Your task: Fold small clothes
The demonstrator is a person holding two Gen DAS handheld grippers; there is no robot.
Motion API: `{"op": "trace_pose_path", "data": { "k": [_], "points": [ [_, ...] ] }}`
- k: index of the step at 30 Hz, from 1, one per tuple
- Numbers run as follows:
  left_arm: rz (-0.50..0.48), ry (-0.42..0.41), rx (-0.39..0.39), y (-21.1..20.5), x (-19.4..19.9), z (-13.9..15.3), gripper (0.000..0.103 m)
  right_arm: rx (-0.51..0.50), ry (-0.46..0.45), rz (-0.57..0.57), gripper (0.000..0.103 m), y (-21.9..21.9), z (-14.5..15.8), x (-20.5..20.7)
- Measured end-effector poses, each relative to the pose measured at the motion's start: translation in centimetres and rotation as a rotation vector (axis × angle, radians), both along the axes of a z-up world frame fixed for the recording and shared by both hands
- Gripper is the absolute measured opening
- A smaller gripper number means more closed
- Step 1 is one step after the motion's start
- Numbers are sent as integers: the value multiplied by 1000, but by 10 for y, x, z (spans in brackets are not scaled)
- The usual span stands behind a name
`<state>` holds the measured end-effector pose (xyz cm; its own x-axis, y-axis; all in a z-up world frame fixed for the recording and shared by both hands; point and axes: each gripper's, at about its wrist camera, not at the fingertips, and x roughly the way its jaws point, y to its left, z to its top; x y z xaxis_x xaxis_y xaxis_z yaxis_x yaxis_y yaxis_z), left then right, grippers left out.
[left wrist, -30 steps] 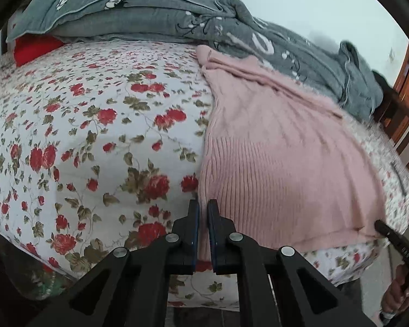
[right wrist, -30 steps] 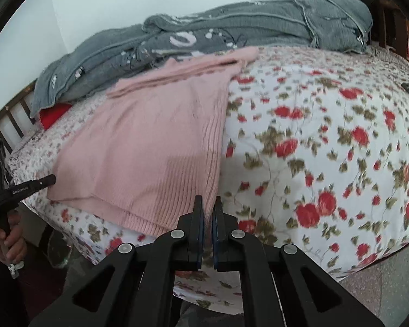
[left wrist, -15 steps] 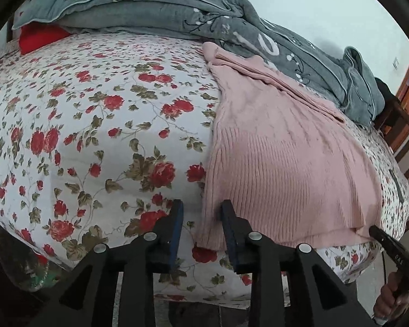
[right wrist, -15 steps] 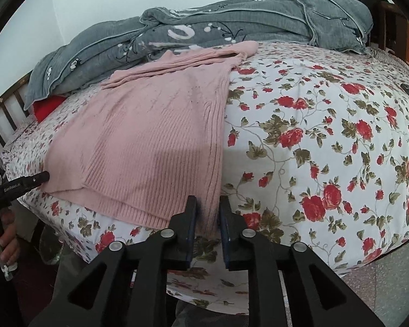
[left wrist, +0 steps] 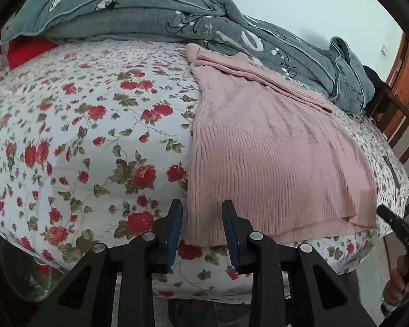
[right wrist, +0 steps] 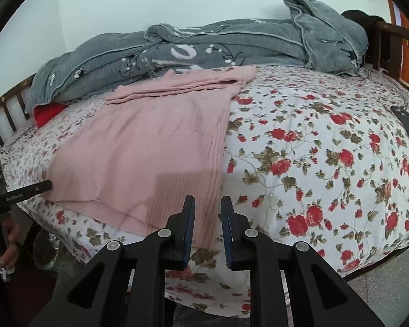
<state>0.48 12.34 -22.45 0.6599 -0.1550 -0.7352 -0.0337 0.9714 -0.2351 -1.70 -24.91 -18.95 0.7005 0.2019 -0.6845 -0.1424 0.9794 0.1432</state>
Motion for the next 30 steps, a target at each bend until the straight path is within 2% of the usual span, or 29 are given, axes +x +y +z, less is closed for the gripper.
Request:
{"op": "trace_pose_path", "data": {
  "k": [1,3,7,17,28,30],
  "points": [
    [1,0,-1,0,1,0,29,-4,4,5,19,1,0,1],
    [-5,2,-4,-1,2,-2,37,-10,15,15,19,3,-3,2],
    [-25,8,-14,-5,2,-3,38,-3,39,26,19,5,-9,5],
    [-36,18,-19,-8,6,-6,40,24,83,42,29,8,-19,15],
    [-41,13,-27,-9,6,-6,40,18,79,45,28,13,-22,16],
    [-34,10,-51,-5,5,-7,39,16,74,44,20,13,-22,16]
  ]
}}
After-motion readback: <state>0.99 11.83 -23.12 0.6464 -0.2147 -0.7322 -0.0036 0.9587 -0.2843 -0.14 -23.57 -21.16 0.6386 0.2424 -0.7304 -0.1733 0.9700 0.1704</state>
